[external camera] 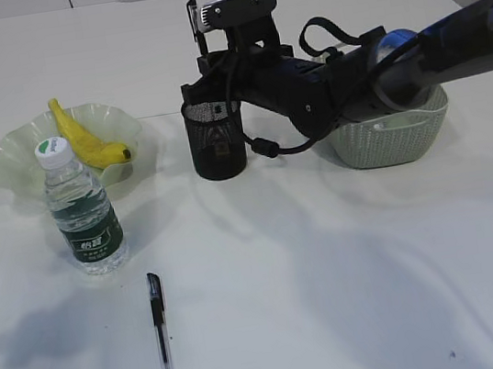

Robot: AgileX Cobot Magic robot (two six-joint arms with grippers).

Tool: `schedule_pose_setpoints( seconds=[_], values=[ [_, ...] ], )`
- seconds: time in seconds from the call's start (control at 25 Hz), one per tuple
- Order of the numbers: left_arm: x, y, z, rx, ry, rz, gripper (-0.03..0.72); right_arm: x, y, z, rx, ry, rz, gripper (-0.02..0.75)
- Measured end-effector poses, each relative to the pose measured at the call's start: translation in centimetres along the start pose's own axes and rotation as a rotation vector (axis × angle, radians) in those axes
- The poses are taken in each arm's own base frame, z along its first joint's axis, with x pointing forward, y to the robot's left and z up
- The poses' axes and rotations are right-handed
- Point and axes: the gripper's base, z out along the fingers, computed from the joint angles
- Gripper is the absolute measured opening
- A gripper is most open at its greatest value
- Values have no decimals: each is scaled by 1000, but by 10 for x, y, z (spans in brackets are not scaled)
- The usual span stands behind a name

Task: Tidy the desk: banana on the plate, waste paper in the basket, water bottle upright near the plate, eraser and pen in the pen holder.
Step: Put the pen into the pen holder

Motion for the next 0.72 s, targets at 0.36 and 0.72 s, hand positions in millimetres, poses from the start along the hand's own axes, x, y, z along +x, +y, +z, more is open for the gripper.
schedule_pose_setpoints(
  seconds=[0.36, 0.72],
  values=[
    [0, 0, 0, 0, 0, 0, 496, 0, 0, 0, 0, 0, 0, 151],
    [0, 0, 0, 0, 0, 0, 496, 0, 0, 0, -1, 0, -1, 157]
  ],
)
